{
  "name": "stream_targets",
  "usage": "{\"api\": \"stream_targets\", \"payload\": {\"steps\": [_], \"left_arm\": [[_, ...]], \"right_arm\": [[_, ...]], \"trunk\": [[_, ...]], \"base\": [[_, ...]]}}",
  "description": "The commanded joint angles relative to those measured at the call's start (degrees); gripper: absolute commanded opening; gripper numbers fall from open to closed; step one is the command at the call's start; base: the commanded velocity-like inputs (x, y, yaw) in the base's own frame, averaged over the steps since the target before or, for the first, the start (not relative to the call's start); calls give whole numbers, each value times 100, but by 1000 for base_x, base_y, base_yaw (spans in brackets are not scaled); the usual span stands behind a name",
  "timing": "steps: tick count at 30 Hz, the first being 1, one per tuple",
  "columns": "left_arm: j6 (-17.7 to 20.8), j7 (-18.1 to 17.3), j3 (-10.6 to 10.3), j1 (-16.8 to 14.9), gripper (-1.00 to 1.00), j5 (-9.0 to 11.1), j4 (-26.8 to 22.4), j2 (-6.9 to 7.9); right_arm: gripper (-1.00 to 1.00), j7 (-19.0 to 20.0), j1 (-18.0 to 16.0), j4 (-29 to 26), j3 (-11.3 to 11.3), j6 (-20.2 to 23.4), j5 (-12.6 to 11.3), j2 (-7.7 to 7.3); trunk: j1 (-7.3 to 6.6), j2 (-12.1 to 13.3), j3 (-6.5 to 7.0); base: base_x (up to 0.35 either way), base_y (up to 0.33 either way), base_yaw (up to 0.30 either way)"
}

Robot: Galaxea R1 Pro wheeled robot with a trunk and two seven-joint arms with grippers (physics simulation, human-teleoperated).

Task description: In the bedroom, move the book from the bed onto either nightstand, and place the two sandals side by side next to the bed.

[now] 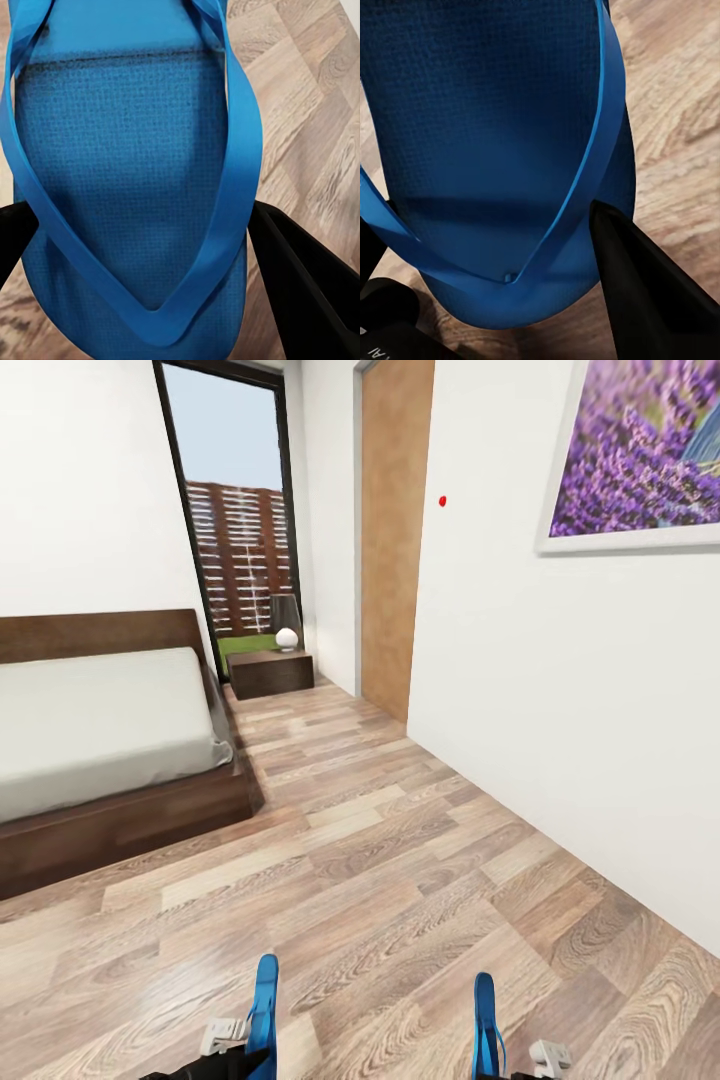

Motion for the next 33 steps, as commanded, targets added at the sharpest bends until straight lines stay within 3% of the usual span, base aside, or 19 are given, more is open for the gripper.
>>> {"api": "stream_targets", "payload": {"steps": [1,22,33], "left_arm": [[25,-7,-37,-1,-100,59,-3,6],[25,-3,-37,-2,-100,61,-3,6],[25,2,-37,-1,-100,61,-3,6]], "right_arm": [[-100,27,-3,-8,-50,52,27,1],[-100,3,-2,-8,-50,52,22,6],[-100,2,-3,-8,-50,52,14,10]], "trunk": [[-1,-2,-12],[-1,-2,-65],[-1,-2,-65]], "base": [[0,0,0],[3,0,0],[290,0,0]]}}
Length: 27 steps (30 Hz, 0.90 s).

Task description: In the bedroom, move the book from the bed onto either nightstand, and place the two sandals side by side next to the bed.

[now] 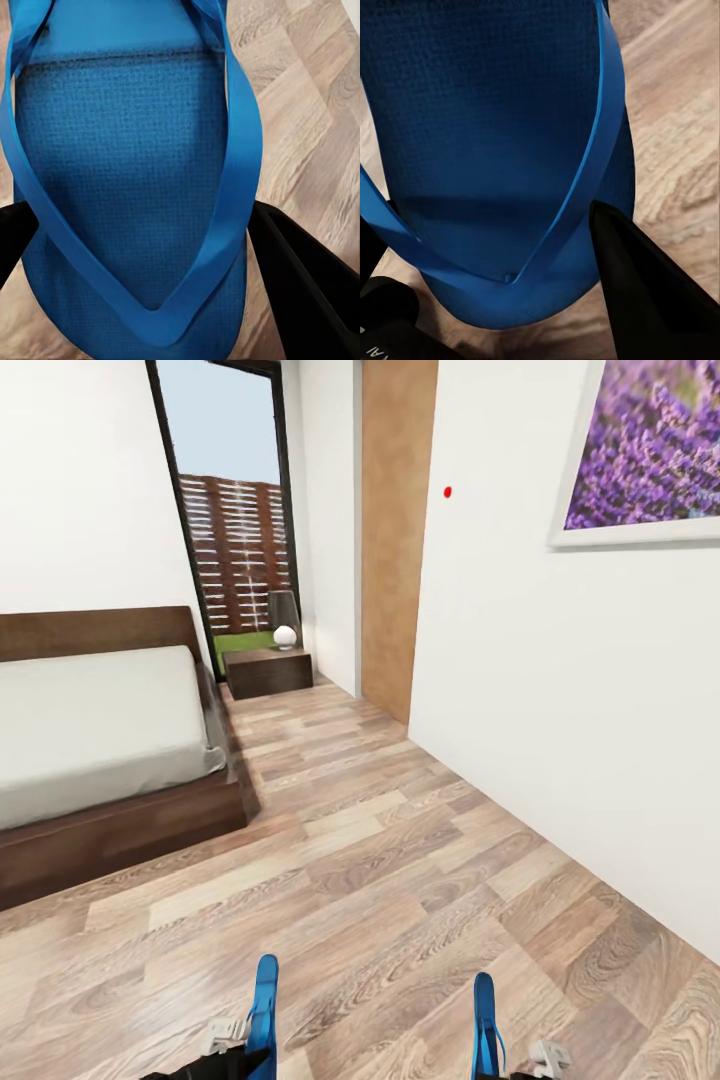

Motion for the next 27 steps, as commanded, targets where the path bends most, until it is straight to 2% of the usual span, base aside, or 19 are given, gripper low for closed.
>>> {"api": "stream_targets", "payload": {"steps": [1,18,27], "left_arm": [[25,-7,-36,-3,-100,62,-3,6],[25,-7,-36,-2,-100,65,-3,6],[31,-7,-31,-3,-100,68,-2,6]], "right_arm": [[-100,26,-2,-8,-52,54,27,1],[-100,26,0,-8,-52,54,27,1],[-100,26,-1,-8,-52,54,27,1]], "trunk": [[2,-2,-6],[2,-2,-6],[2,-2,-6]], "base": [[325,0,0],[326,-2,44],[326,-100,1]]}}
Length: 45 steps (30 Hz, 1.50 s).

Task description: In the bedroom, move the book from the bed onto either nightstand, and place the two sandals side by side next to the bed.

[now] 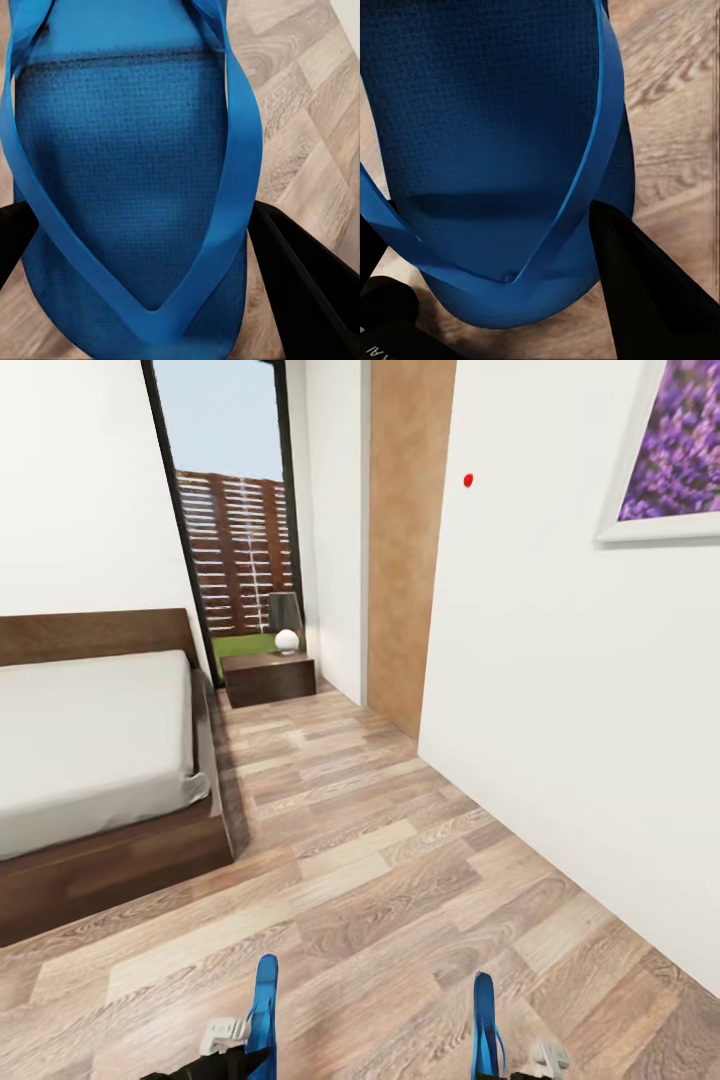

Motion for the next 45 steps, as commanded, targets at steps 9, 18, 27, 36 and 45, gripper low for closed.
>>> {"api": "stream_targets", "payload": {"steps": [9,18,27,36,45], "left_arm": [[30,-16,-31,-2,-100,64,-5,7],[29,-21,-32,-1,-100,64,-5,6],[29,-21,-32,-4,-100,71,-5,6],[29,-24,-32,-3,-100,69,-5,6],[29,-24,-34,-2,-100,68,-5,6]], "right_arm": [[-100,26,0,-9,-58,54,23,2],[-100,26,0,-9,-58,54,15,2],[-100,26,-2,-9,-58,54,15,2],[-100,26,-1,-9,-58,54,15,2],[-100,26,1,-9,-58,54,15,2]], "trunk": [[2,-2,-5],[2,-2,-5],[2,-2,-5],[2,-2,-5],[2,-2,-5]], "base": [[325,-84,0],[325,-76,0],[325,-76,0],[325,-76,0],[325,-76,73]]}}
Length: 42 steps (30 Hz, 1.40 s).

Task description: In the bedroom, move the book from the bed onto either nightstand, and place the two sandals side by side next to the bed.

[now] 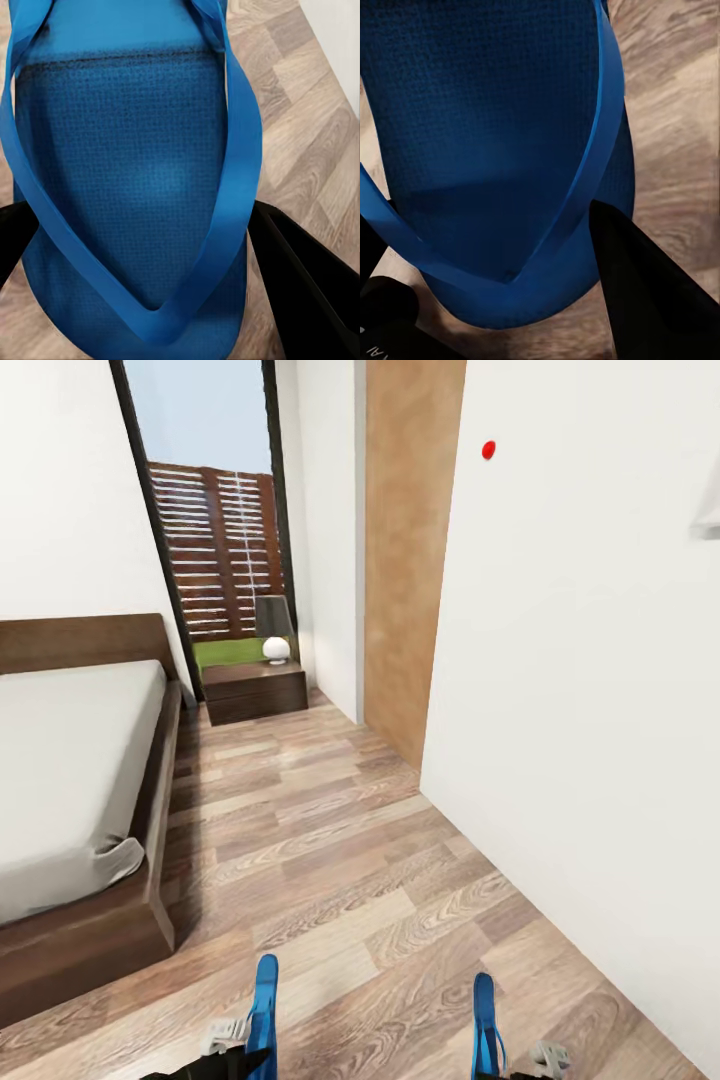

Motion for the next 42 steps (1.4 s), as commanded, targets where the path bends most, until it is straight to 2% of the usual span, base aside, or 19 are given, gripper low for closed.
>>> {"api": "stream_targets", "payload": {"steps": [1,42], "left_arm": [[26,-5,-38,-4,-100,64,-2,5],[26,-5,-43,-4,-100,67,-2,5]], "right_arm": [[-100,28,2,-10,-57,54,27,1],[-100,28,-5,-10,-57,54,40,1]], "trunk": [[2,-2,-5],[2,-2,-5]], "base": [[325,-76,203],[325,-17,51]]}}
